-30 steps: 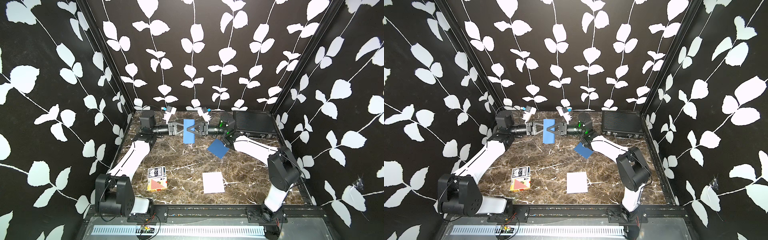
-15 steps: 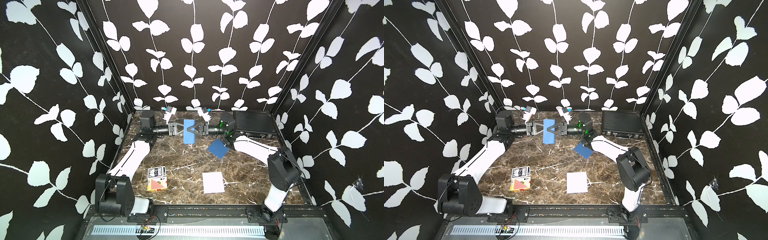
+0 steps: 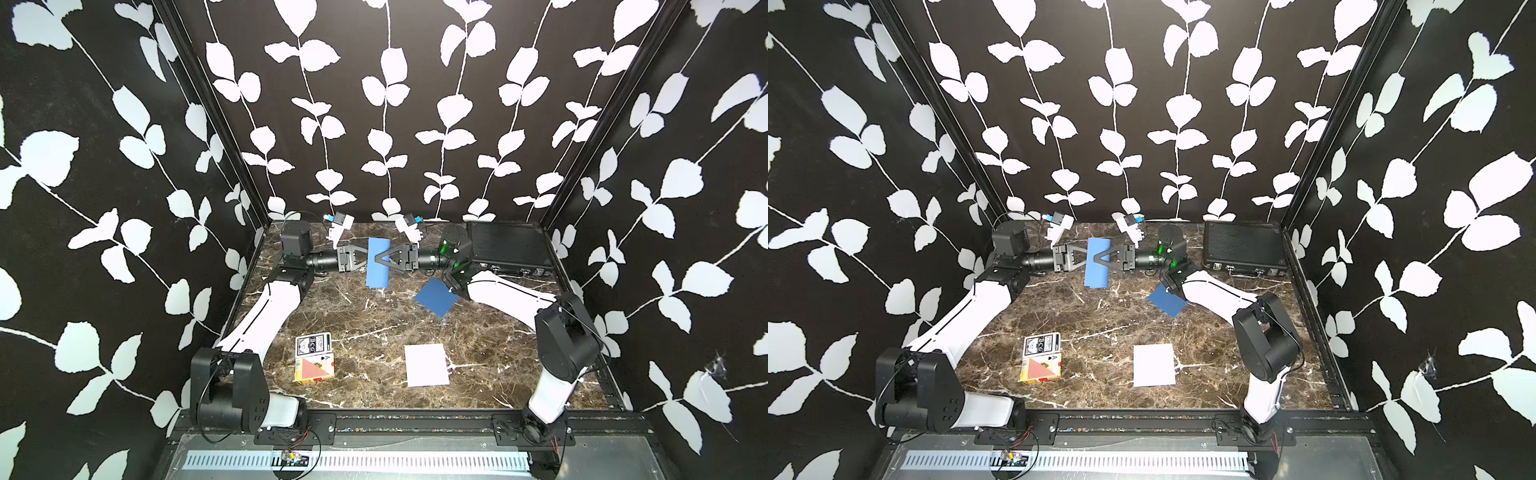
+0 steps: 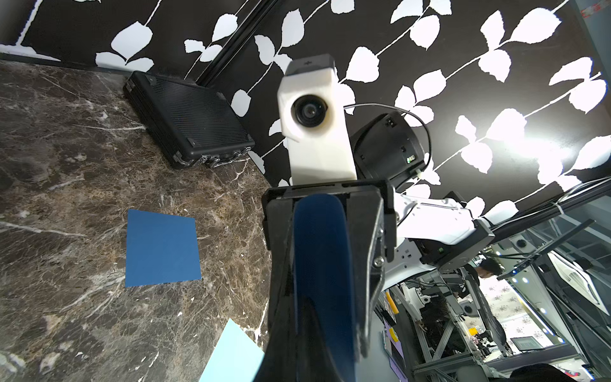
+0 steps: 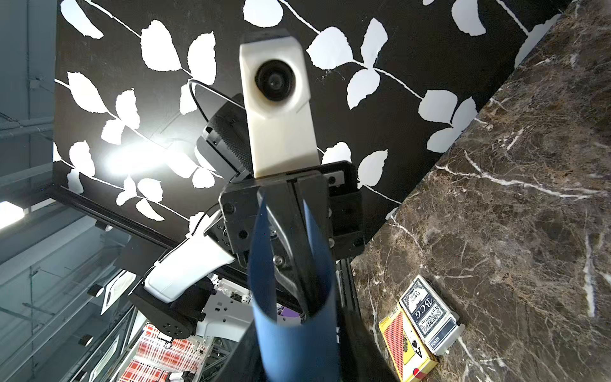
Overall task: Fold the square paper along the opposite sides
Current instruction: Fold the paper.
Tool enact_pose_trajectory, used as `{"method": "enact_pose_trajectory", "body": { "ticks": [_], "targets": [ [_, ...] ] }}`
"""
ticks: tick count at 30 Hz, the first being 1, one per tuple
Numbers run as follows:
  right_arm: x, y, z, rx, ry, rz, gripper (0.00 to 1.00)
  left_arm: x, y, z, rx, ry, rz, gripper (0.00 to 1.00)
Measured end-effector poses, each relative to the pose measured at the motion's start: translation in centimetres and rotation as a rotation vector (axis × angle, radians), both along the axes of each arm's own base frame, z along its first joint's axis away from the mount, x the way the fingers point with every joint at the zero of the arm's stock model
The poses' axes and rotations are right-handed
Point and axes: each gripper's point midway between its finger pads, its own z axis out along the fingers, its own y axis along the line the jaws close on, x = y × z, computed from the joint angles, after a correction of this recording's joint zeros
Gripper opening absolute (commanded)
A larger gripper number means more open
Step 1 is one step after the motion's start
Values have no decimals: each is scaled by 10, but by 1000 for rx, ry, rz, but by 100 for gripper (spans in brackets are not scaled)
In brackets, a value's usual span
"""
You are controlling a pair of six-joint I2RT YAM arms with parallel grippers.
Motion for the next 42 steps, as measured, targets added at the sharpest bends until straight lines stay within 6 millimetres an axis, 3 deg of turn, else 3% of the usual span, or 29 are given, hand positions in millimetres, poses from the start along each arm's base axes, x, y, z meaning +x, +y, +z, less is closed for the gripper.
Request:
{"method": "enact_pose_trajectory", "body": {
  "ticks": [17, 42],
  "targets": [
    [-7, -3, -9, 7, -10, 15, 45, 2, 0, -1, 4, 9, 14, 0],
    [-10, 1, -1, 32, -26, 19, 38, 3, 0, 0, -9, 12, 18, 0]
  ]
}}
